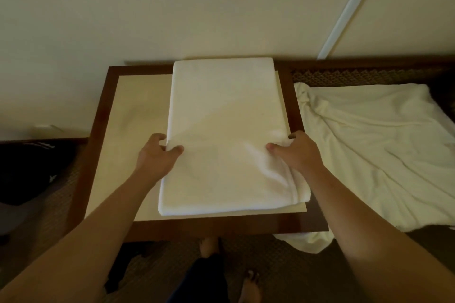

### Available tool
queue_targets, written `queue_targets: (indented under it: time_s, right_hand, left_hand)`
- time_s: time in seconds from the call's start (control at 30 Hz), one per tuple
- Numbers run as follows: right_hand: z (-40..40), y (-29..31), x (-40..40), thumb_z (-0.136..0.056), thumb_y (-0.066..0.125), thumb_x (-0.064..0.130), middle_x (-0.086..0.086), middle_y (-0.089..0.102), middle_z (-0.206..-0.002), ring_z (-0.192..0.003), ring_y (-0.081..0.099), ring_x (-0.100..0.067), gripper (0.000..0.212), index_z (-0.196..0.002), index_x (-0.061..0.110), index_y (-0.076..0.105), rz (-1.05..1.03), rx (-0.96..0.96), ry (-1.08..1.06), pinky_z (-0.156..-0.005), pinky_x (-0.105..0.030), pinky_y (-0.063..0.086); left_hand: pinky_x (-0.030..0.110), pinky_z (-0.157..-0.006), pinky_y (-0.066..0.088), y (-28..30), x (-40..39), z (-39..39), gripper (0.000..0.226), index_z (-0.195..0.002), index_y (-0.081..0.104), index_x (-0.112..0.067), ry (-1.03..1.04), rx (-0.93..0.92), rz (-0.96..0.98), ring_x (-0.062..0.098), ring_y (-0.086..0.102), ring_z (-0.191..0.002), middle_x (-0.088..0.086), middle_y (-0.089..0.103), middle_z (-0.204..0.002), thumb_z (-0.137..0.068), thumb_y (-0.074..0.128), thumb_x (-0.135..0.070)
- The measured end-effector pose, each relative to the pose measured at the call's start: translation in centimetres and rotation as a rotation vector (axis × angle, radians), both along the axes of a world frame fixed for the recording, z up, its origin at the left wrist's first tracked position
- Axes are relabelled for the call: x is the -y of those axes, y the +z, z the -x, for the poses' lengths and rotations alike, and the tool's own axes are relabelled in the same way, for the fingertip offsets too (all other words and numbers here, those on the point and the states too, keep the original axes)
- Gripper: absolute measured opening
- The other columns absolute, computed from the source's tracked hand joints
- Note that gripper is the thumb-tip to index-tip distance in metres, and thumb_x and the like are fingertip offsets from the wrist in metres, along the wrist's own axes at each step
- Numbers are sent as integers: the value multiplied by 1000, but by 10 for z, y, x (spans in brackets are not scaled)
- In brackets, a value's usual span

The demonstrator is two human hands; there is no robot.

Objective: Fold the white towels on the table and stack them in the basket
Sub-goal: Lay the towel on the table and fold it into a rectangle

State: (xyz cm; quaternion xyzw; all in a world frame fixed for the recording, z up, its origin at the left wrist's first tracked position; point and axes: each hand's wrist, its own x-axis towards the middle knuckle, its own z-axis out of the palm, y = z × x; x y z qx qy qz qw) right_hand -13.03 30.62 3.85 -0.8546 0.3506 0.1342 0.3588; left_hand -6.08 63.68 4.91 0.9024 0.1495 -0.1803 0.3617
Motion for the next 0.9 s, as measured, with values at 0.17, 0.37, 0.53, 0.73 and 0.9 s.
queue_targets:
  time_s: [0.17, 0.37, 0.53, 0.73, 0.9]
  right_hand:
    - [-2, -3, -4, -69, 87, 56, -1, 58, -118, -102, 56, -20, 80, -126, 15, 50, 46, 94, -7, -79, -31, 45]
    - [1, 7, -4, -76, 88, 40, 7, 59, -86, -81, 58, -15, 43, -84, 14, 55, -64, 80, 60, -66, -24, 41]
    - [-15, 28, 16, -78, 88, 28, 10, 77, -83, -76, 72, -1, 19, -90, 20, 76, -300, 291, 1, -73, -20, 55]
    - [-69, 0, 19, -82, 82, 41, 4, 72, -95, -90, 69, -17, 37, -106, 15, 70, -101, 375, -31, -80, -32, 54]
    - [-49, -11, 18, -87, 74, 51, 10, 65, -117, -105, 63, -13, 52, -128, 23, 59, -95, 362, -62, -86, -28, 48]
  left_hand:
    - [40, -89, 54, -10, -2, -8, 52, -128, 57, -21, 4, -7, 4, 25, 66, -99, 0, 66, -114, -86, 77, -43]
    - [42, -84, 56, -7, -3, -4, 19, -107, 66, -22, 26, 27, 35, 23, 66, -91, -5, 68, -96, -95, 68, -37]
    - [33, -72, 47, 5, 0, -22, 17, -108, 64, -23, 61, 194, 104, 16, 62, -85, -7, 66, -97, -97, 66, -35]
    - [30, -82, 43, 1, 15, -80, 33, -125, 61, -18, 84, 238, 122, 20, 59, -97, -5, 62, -104, -99, 64, -38]
    - [32, -85, 40, -14, 12, -49, 44, -139, 49, -18, 23, 195, 15, 28, 60, -103, 1, 65, -110, -103, 52, -43]
